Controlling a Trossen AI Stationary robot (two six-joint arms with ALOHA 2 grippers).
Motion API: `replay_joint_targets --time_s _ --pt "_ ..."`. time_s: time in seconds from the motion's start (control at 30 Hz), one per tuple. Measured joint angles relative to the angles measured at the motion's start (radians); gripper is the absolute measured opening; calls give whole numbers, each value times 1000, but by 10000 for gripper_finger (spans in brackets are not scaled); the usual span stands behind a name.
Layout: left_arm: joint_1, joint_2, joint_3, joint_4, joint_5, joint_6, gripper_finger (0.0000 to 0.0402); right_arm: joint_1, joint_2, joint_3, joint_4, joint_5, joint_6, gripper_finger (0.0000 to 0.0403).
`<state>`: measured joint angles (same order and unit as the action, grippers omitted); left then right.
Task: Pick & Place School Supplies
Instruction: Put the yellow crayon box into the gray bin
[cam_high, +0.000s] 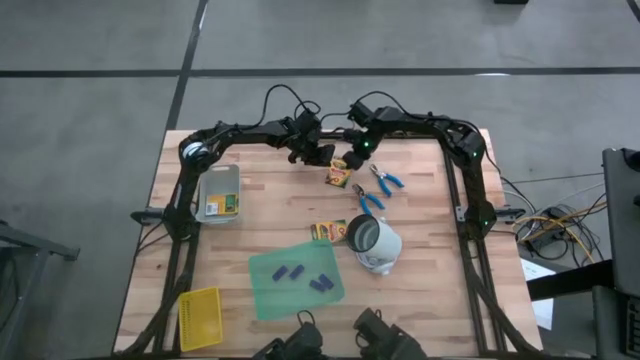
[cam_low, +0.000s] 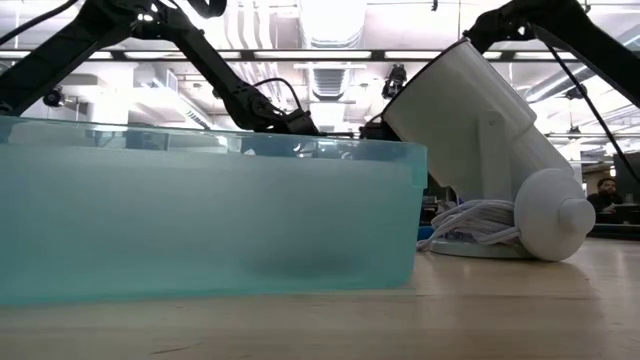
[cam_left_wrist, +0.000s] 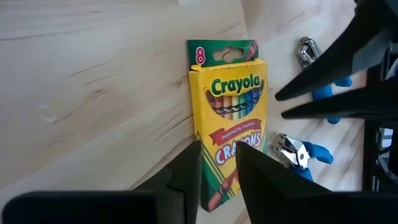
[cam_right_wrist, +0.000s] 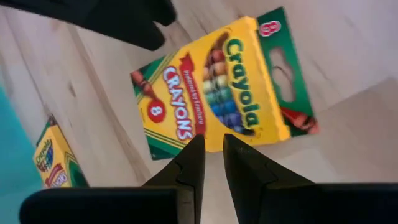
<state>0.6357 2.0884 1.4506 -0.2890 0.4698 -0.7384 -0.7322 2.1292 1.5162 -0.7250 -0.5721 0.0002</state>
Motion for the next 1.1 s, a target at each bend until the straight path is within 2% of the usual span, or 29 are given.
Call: replay_joint_targets --time_s 0.5,0.77,0.97,1.1 --pt "-6 0 0 0 -45 10 103 9 0 -1 -4 42 15 57" --pt "-8 0 0 1 -45 58 103 23 0 -2 -5 60 -107 57" --pt "-8 0 0 4 -45 69 103 45 0 -14 -2 125 -130 57" --pt "-8 0 0 5 -45 78 103 50 0 -23 2 126 -130 57"
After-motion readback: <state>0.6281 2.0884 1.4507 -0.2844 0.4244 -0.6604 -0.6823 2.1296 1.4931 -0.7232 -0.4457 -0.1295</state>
